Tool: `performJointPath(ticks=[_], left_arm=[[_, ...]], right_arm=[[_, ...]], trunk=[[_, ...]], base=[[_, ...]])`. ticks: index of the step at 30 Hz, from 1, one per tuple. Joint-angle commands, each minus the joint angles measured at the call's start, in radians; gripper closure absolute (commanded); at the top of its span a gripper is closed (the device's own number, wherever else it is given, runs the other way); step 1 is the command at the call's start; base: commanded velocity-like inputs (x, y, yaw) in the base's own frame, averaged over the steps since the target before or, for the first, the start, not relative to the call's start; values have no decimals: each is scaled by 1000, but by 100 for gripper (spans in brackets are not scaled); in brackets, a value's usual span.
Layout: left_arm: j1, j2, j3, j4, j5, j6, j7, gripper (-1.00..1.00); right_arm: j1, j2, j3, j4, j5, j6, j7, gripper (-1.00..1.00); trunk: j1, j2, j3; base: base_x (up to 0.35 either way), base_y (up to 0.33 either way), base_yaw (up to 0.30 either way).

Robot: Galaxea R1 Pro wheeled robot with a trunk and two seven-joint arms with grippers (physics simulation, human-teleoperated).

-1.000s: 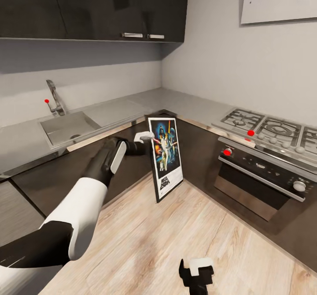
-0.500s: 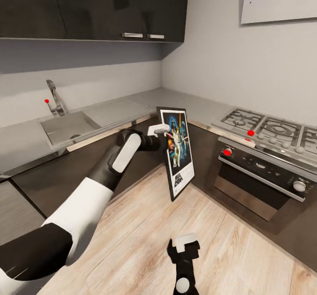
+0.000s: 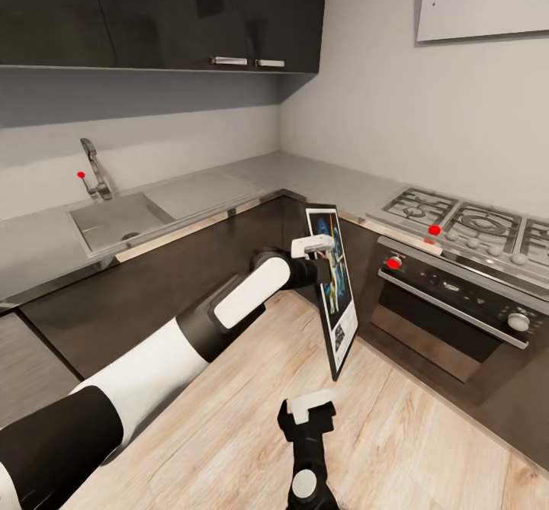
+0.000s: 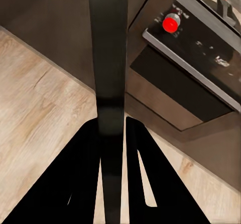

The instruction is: Pick up the poster from the kitchen countertop and hang it on one of the wall nails in the kitchen.

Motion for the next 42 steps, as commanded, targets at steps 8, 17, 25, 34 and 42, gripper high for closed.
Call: performJointPath(ticks=[8,17,25,34,42], left_arm=[[-1,0,-6,0,11,-4,18,100],[-1,0,-6,-2,8,-5,65,100],[-1,0,-5,-5,8,-6,112,100],[0,0,-33,1,9,-59,116,100],[0,0,-66,2,9,-69,116,100]], right_arm=[[1,-1,33,2,6,11,-66,-100],[2,-2,34,12,2,10,-74,-100],[8,-2,34,52,-6,4,-180,-100],[9,-1,37,52,-9,2,-305,-100],[9,1,39,23,-9,2,-314,-100]], trunk=[[0,-1,-1],[0,-1,-1],[0,-1,-1],[0,-1,-1],[0,-1,-1]], base=[[0,0,0],[0,0,0],[0,0,0],[0,0,0],[0,0,0]])
